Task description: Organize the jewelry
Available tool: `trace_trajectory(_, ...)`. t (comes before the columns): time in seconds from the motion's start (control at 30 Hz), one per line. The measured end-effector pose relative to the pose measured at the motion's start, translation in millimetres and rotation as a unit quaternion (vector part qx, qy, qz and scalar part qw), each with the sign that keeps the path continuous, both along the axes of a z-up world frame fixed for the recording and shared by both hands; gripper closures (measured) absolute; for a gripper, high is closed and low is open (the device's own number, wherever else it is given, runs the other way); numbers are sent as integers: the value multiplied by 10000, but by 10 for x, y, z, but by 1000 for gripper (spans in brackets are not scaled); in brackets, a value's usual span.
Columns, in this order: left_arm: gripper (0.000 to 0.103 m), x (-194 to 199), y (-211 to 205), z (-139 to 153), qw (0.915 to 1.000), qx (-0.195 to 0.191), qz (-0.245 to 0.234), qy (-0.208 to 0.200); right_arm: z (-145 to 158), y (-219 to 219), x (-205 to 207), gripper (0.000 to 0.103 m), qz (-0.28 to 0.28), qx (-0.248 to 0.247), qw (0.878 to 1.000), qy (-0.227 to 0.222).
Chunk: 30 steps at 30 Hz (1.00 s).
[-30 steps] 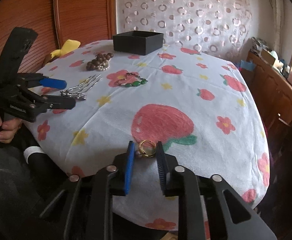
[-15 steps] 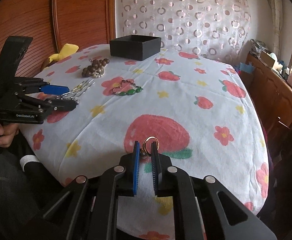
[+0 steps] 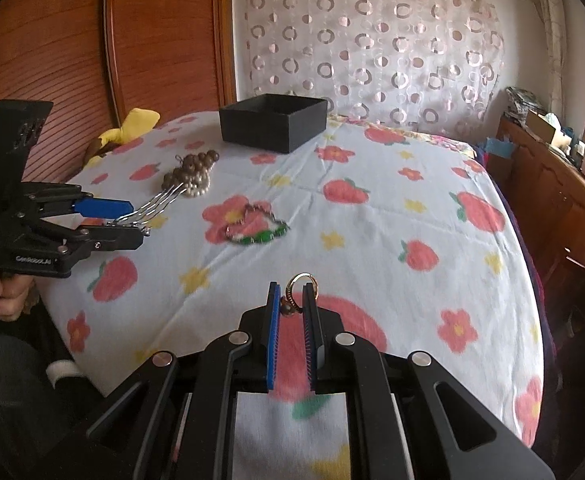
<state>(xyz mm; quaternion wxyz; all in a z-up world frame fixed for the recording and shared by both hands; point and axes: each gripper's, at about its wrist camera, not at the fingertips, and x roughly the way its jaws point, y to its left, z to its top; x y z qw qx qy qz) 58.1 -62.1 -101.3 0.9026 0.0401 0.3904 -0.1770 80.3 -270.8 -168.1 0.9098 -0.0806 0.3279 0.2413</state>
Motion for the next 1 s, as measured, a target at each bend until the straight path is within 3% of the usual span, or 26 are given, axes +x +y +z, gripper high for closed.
trace_trajectory(0.43,52,478,127,346,9991,-39,77,-407,400,432,636,91,403,70,9987,-305)
trace_trajectory(0.73,52,1088,317,493,9983,-118,275,-495,620,731,1204,91,650,147,9970,-394)
trace_trajectory(1.0,52,1765,449,639,9979,-202,351,-514,704,1004,1873,90,866,299,9956,-180)
